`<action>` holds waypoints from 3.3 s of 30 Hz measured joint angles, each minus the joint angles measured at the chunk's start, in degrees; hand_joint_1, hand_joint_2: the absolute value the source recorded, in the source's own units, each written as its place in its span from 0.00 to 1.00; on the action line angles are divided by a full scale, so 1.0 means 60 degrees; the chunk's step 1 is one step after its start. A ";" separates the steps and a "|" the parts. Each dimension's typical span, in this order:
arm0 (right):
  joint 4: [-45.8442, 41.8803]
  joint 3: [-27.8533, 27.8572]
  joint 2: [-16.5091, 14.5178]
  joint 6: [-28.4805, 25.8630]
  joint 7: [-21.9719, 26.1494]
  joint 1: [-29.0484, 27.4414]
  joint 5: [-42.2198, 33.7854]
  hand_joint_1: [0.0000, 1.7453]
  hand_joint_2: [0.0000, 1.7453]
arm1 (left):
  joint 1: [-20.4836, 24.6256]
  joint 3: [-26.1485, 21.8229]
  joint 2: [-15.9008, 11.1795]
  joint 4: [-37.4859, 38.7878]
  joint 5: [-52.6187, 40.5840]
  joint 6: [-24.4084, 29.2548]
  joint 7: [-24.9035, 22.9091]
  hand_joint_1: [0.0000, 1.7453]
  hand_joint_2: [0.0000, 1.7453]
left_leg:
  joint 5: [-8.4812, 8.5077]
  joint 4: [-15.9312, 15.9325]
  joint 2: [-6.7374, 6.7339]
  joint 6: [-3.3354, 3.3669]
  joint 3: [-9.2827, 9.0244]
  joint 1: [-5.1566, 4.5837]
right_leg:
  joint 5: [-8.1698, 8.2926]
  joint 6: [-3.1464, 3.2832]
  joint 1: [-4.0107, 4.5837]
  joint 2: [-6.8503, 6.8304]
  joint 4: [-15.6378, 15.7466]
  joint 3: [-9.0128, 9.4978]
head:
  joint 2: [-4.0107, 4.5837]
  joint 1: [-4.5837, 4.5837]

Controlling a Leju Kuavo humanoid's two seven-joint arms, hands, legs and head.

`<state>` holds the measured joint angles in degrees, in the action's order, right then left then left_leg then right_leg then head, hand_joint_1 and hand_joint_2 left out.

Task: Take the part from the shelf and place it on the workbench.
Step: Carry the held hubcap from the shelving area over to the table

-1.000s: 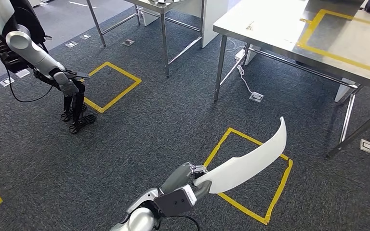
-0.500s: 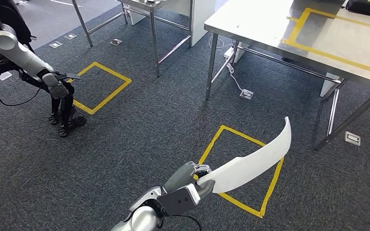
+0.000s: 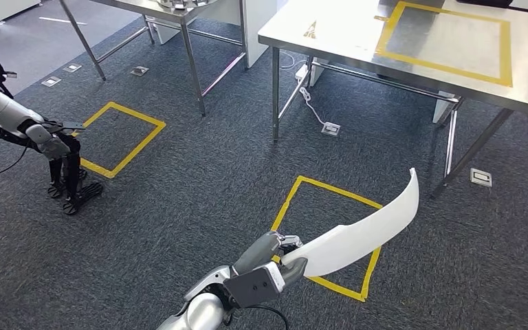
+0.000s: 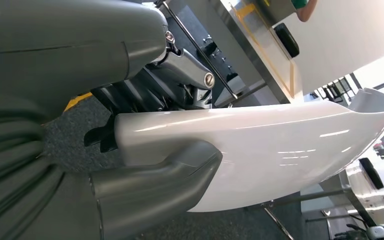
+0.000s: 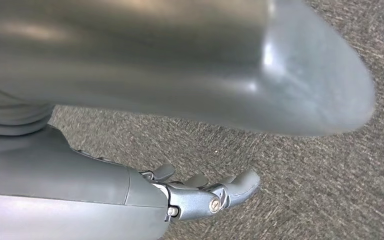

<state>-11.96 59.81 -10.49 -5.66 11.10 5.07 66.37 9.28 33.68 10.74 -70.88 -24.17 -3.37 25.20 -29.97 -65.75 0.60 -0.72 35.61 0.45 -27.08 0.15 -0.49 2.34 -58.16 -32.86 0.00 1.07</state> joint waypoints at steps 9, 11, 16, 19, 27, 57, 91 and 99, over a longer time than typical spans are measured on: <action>0.0000 -0.0001 -0.0003 0.0000 -0.0046 0.0004 -0.0095 0.00 0.00 | 0.0075 0.0000 0.0044 -0.0005 0.0000 -0.0035 0.0003 1.00 1.00 | 0.0398 0.1196 -0.0099 0.0412 -0.0502 0.0004 | -0.0721 -0.0460 -0.0019 -0.0171 -0.1321 -0.0693 | 0.0000 0.0100; 0.0000 -0.0001 -0.0004 0.0000 -0.0040 -0.0001 -0.0155 0.00 0.00 | 0.0084 0.0000 0.0040 0.0023 0.0001 -0.0065 0.0014 1.00 1.00 | 0.0385 0.1188 -0.0237 0.0444 -0.0491 -0.0007 | -0.1173 -0.0499 -0.0027 -0.0251 -0.2496 -0.1289 | 0.0000 0.0126; 0.0000 0.0002 -0.0002 0.0000 0.0005 -0.0004 -0.0262 0.00 0.00 | 0.0165 0.0000 0.0045 0.0100 0.0004 -0.0124 0.0058 1.00 1.00 | 0.0322 0.1135 -0.0500 0.0361 -0.0515 -0.0035 | -0.0122 -0.0430 -0.0014 -0.0539 -0.0682 -0.0397 | 0.0000 0.0155; 0.0000 0.0003 -0.0025 0.0000 0.0047 0.0010 -0.0267 0.00 0.00 | 0.0218 0.0000 0.0047 0.0109 0.0004 -0.0127 0.0077 1.00 1.00 | 0.0281 0.1137 -0.0592 0.0206 -0.0538 -0.0088 | -0.0011 -0.0247 0.0066 -0.0607 -0.0057 -0.0123 | 0.0000 0.0138; 0.0000 0.0003 -0.0044 0.0000 0.0084 -0.0010 -0.0279 0.00 0.00 | 0.0260 0.0000 -0.0011 0.0207 0.0004 -0.0127 0.0164 1.00 1.00 | -0.0976 -0.1523 -0.0164 -0.0067 0.0684 -0.0028 | 0.0050 0.0059 -0.0008 -0.0248 0.0011 -0.0085 | 0.0000 0.0021; 0.0011 0.0006 -0.0080 0.0013 -0.0009 0.0021 -0.0293 0.00 0.00 | 0.0394 0.0005 0.0098 0.0439 0.0216 -0.0558 0.0174 1.00 1.00 | 0.0248 0.1464 -0.0027 0.0624 -0.0791 -0.0010 | -0.0445 -0.0488 -0.0084 -0.0197 -0.1660 -0.0938 | 0.0000 0.0156; 0.0069 0.0015 -0.0134 -0.0113 0.0037 -0.0037 -0.0236 0.00 0.00 | 0.0344 0.0036 0.0090 0.0467 0.0073 -0.0590 0.0206 1.00 1.00 | 0.1110 0.0945 0.0067 0.0626 0.0496 -0.0208 | -0.2244 -0.0331 0.0033 -0.0277 -0.2678 -0.0322 | 0.0000 -0.0056; 0.0069 0.0023 -0.0080 -0.0097 -0.0027 -0.0023 -0.0334 0.00 0.00 | 0.0347 0.0040 0.0100 0.0463 -0.0024 -0.0590 0.0199 1.00 1.00 | 0.0746 0.0922 0.0090 0.0539 0.0111 -0.0266 | -0.0278 -0.0080 0.0224 -0.0328 -0.0178 0.0044 | 0.0000 -0.0022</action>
<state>-11.54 59.94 -10.97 -6.24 10.94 4.93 64.37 11.36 33.92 11.34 -68.10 -24.32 -6.91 26.40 -25.50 -60.22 1.14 2.51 36.27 -1.15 -28.75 -0.33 0.86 0.38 -59.23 -32.59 0.00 0.93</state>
